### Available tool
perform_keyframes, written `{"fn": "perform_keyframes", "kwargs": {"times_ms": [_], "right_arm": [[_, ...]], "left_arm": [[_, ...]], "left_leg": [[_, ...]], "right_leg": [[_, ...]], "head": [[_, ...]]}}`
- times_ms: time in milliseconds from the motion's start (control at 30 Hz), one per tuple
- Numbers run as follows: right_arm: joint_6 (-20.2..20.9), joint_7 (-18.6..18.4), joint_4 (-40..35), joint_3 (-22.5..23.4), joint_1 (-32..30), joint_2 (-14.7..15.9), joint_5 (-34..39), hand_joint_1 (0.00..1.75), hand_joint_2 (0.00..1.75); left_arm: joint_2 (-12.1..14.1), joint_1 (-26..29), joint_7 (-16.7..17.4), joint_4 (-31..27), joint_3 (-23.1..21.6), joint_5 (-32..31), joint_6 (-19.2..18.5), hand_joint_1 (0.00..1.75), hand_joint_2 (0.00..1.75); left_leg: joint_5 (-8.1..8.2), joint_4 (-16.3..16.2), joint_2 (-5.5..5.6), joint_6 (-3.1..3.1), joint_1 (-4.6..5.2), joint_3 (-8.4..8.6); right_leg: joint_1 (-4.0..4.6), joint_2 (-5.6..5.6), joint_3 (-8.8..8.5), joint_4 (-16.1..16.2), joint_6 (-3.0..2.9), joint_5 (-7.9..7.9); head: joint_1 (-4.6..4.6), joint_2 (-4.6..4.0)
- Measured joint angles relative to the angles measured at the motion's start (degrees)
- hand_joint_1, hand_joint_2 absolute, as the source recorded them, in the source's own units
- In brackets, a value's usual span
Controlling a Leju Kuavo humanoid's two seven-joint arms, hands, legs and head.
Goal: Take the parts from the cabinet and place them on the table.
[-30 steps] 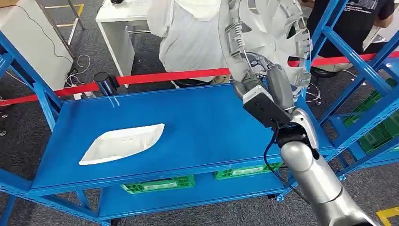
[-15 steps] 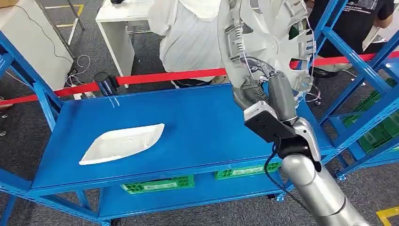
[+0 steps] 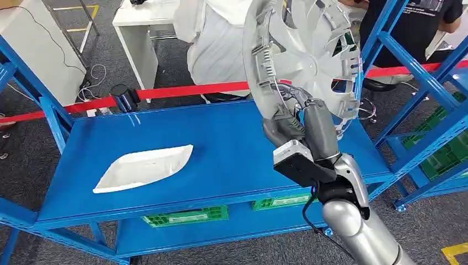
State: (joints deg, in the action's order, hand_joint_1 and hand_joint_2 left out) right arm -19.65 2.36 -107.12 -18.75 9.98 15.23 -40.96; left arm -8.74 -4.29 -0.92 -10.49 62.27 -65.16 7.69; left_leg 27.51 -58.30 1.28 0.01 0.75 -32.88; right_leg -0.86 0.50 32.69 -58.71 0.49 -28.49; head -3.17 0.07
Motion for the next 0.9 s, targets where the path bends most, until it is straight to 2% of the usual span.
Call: {"fn": "perform_keyframes", "kwargs": {"times_ms": [367, 467, 533, 633, 800, 833, 867, 900], "right_arm": [[0.1, -0.7, -1.2, 0.0, -1.9, 0.1, -0.4, 1.75, 1.75], [1.6, -0.9, -1.8, 0.0, -3.2, 0.2, 0.2, 1.75, 1.75], [3.6, -1.3, -2.4, 0.0, -3.5, -0.3, -1.9, 1.75, 1.75], [4.5, -1.4, -2.6, -0.1, -3.4, -0.7, -2.3, 1.75, 1.75], [5.1, -1.4, -3.0, -0.1, -3.3, -1.0, -2.3, 1.75, 1.75], [5.3, -1.3, -3.1, -0.1, -3.3, -1.0, -2.3, 1.75, 1.75], [5.4, -1.3, -3.1, -0.1, -3.1, -1.1, -2.3, 1.75, 1.75], [5.5, -1.3, -3.1, -0.1, -2.8, -1.1, -2.3, 1.75, 1.75]], "left_arm": [[0.0, 0.0, 0.4, 0.0, 0.2, 0.0, -0.2, 0.00, 1.75], [0.0, 0.0, 0.0, 0.0, 0.4, 0.3, -0.7, 0.00, 1.75], [0.0, 0.0, 0.4, -0.1, 1.1, 0.9, -1.0, 0.00, 1.75], [0.0, -0.1, 0.4, -0.1, 1.4, 0.9, -1.0, 0.00, 1.75], [0.0, -0.1, 0.4, -0.1, 1.6, 0.9, -1.2, 0.00, 1.75], [-0.1, -0.1, 0.5, -0.1, 1.6, 0.9, -1.2, 0.00, 1.75], [-0.1, -0.2, 0.6, -0.1, 1.6, 0.9, -1.2, 0.00, 1.75], [-0.1, -0.2, 0.7, -0.1, 1.6, 0.9, -1.2, 0.00, 1.75]], "left_leg": [[0.00, 0.0, -0.01, 0.00, 0.00, 0.00], [0.02, 0.0, 0.00, 0.03, 0.05, 0.00], [0.08, -0.1, -0.02, 0.13, 0.19, 0.00], [0.19, -0.3, -0.01, 0.31, 0.29, -0.07], [-0.16, -0.3, -0.02, 1.09, 0.49, -0.13], [-0.76, 0.5, -0.21, 1.60, -0.05, 0.15], [-1.00, 0.7, -0.34, 1.84, 0.00, 0.08], [-1.12, 0.7, -0.42, 2.03, -0.04, -0.14]], "right_leg": [[-0.01, 0.01, 0.00, 0.0, 0.00, 0.00], [-0.07, 0.00, -0.01, 0.1, 0.05, 0.04], [-0.32, 0.00, -0.01, 0.1, 0.11, 0.06], [-0.47, 0.00, -0.04, 0.1, 0.27, 0.03], [-0.66, 0.04, -0.19, 0.3, 1.15, 0.46], [-0.64, 0.01, -0.04, -0.1, 1.26, -0.16], [-0.55, -0.16, 0.45, -1.6, 1.23, -1.78], [-0.50, -0.21, 1.92, -5.2, 1.27, -4.39]], "head": [[0.00, 0.00], [0.02, 0.00], [0.02, 0.00], [0.02, 0.00], [0.04, 0.00], [0.00, 0.00], [-0.05, 0.00], [-0.13, 0.00]]}}
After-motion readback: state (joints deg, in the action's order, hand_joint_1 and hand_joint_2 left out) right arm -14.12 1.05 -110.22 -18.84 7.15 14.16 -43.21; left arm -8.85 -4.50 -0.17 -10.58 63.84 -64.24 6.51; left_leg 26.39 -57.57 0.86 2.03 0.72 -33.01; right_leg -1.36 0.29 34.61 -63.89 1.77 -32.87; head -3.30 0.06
